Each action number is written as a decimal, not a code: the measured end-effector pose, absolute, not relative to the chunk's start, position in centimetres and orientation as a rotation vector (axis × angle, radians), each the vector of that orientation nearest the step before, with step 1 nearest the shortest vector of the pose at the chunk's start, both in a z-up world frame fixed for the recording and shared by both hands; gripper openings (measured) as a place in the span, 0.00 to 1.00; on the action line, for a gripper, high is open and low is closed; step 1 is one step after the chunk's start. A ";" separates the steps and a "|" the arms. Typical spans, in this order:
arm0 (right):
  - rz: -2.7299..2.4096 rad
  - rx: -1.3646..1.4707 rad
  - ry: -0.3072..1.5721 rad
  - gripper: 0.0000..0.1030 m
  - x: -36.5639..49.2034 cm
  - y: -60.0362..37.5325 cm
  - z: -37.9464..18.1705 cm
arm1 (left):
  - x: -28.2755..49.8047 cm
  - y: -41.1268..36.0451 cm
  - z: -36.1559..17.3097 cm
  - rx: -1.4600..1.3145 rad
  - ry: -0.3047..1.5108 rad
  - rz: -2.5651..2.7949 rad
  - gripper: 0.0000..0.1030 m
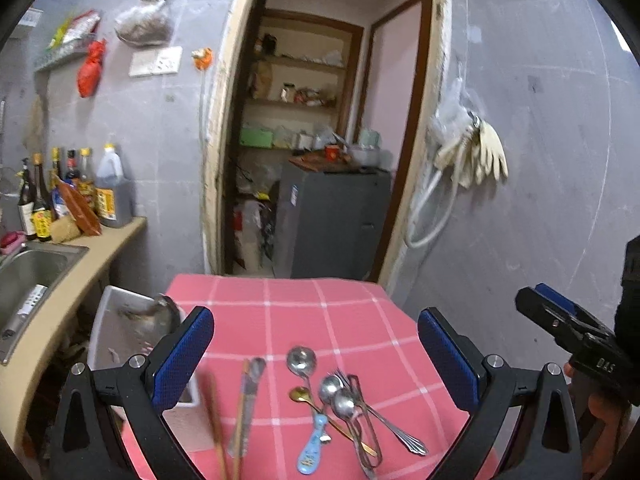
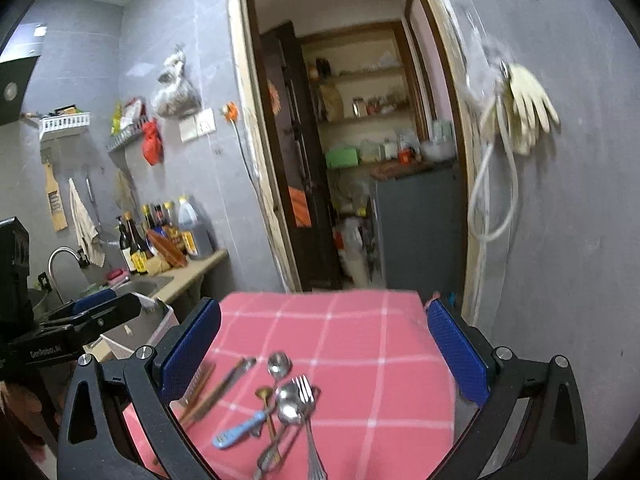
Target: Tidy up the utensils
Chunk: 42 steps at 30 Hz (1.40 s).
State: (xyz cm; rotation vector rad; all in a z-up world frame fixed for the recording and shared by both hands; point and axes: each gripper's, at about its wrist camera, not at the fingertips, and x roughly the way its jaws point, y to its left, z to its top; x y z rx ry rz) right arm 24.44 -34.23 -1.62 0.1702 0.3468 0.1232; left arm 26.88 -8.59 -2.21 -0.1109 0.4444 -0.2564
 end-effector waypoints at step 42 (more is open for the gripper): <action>0.370 0.366 1.035 0.25 39.0 -30.4 -24.6 | 38.9 -10.1 -20.1 -0.396 1.155 -0.165 0.18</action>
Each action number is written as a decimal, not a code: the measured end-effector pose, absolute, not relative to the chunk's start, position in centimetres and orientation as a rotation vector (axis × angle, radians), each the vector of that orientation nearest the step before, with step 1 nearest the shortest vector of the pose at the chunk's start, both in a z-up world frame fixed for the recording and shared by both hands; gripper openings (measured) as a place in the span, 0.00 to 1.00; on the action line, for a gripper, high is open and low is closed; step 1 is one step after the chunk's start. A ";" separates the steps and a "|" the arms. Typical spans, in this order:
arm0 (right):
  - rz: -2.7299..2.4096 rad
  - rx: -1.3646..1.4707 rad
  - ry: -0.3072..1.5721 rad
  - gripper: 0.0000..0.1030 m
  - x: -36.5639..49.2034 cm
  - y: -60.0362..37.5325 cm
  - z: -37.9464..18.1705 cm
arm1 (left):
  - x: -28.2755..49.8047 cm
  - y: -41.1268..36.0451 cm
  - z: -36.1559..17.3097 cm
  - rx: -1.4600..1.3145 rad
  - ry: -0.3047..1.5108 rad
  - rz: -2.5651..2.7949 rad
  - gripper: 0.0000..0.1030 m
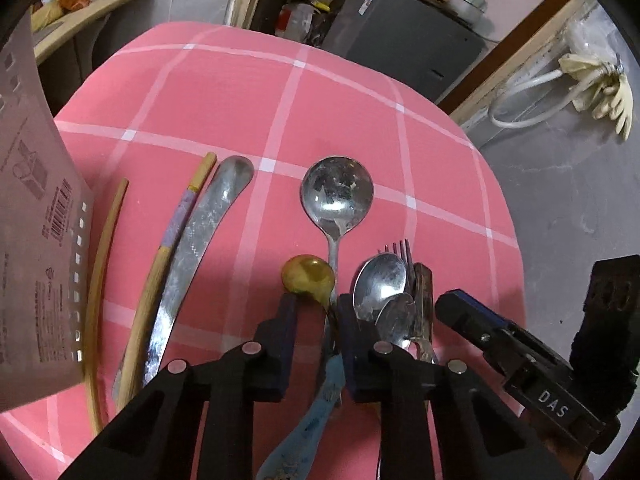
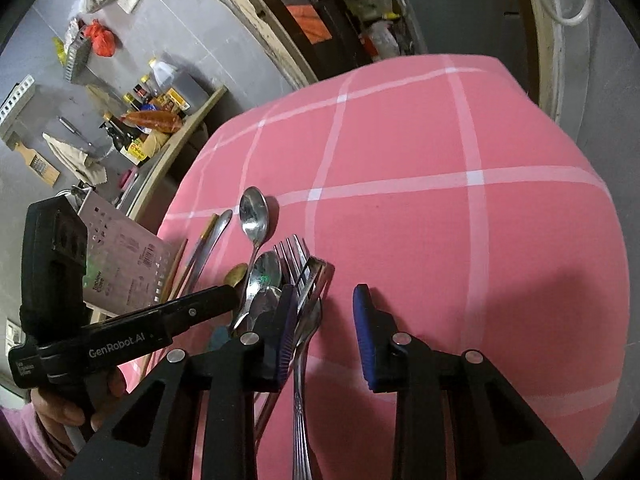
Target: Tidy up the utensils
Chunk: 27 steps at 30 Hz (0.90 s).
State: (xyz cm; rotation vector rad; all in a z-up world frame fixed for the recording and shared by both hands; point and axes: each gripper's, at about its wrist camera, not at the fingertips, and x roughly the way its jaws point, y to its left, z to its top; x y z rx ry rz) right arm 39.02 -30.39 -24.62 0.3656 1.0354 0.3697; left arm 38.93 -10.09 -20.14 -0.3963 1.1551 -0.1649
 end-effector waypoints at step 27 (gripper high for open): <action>0.388 0.577 1.197 0.02 41.3 -29.2 -26.1 | 39.6 -10.6 -18.5 -0.429 1.157 -0.172 0.01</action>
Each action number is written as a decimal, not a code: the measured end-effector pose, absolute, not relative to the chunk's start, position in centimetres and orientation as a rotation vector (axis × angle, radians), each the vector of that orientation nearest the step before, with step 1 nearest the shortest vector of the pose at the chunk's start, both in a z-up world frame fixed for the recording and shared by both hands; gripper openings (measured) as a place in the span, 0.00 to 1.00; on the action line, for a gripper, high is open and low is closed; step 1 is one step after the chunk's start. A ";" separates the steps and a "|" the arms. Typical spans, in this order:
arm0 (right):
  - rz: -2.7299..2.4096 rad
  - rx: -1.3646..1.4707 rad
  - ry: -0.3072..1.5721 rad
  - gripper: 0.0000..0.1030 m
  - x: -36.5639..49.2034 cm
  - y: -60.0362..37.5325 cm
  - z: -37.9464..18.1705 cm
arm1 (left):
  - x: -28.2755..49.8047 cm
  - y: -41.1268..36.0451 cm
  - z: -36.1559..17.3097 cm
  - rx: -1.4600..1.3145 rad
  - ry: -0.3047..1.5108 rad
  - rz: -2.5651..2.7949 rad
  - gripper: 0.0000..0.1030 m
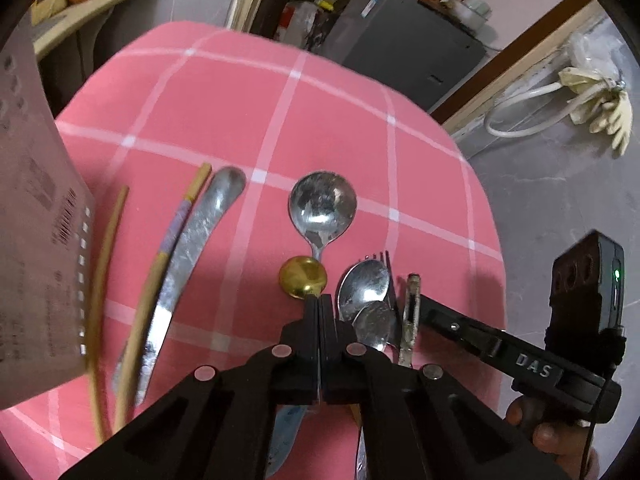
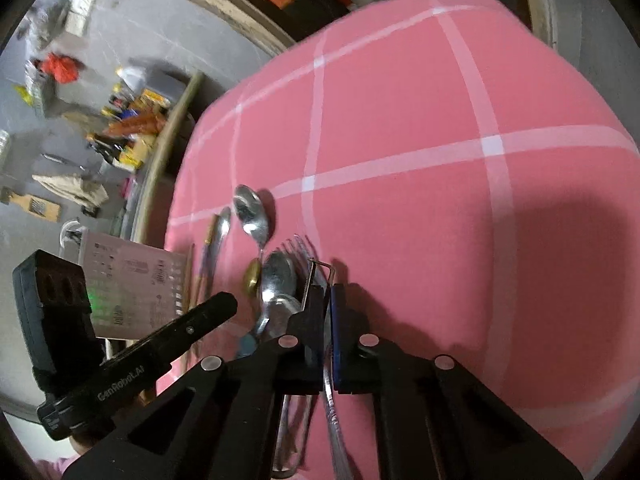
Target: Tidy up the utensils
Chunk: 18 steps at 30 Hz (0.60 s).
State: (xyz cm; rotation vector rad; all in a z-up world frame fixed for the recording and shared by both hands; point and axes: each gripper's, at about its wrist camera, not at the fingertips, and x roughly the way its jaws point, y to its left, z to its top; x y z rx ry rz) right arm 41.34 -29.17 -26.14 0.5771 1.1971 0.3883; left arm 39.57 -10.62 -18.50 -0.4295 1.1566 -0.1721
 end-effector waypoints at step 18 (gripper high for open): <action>0.367 0.587 1.101 0.01 38.7 -30.6 -24.2 | 40.9 -9.9 -20.3 -0.494 1.245 -0.201 0.05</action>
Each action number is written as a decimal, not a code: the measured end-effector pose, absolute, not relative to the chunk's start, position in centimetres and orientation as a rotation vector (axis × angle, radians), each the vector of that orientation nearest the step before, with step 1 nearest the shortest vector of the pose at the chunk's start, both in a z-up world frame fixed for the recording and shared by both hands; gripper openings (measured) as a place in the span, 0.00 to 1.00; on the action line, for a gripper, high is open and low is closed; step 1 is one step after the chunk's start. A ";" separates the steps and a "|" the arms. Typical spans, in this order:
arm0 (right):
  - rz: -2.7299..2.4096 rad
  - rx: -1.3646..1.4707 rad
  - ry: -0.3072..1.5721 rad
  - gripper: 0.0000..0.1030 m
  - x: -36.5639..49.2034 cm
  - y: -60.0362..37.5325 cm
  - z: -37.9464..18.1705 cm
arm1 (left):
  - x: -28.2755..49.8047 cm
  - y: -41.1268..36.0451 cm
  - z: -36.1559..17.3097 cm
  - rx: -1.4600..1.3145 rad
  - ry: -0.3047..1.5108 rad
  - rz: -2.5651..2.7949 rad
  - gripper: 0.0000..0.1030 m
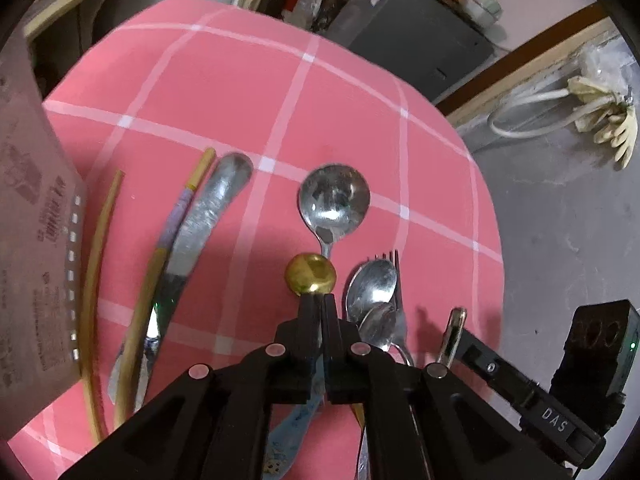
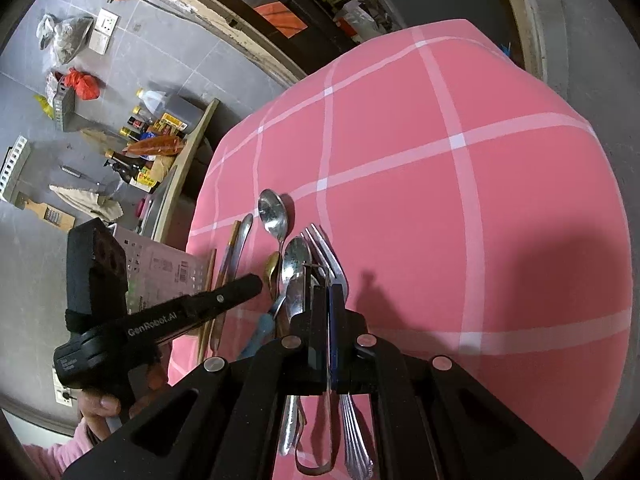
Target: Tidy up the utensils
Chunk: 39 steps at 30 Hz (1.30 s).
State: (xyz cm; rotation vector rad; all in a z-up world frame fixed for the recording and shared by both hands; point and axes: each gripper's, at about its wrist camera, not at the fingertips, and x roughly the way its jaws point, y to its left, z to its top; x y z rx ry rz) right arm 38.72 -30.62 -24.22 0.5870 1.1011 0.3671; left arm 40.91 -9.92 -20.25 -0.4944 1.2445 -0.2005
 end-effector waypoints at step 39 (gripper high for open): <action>0.436 0.551 0.878 0.02 36.0 -31.3 -19.4 | 36.7 -10.1 -12.7 -0.422 0.904 -0.270 0.02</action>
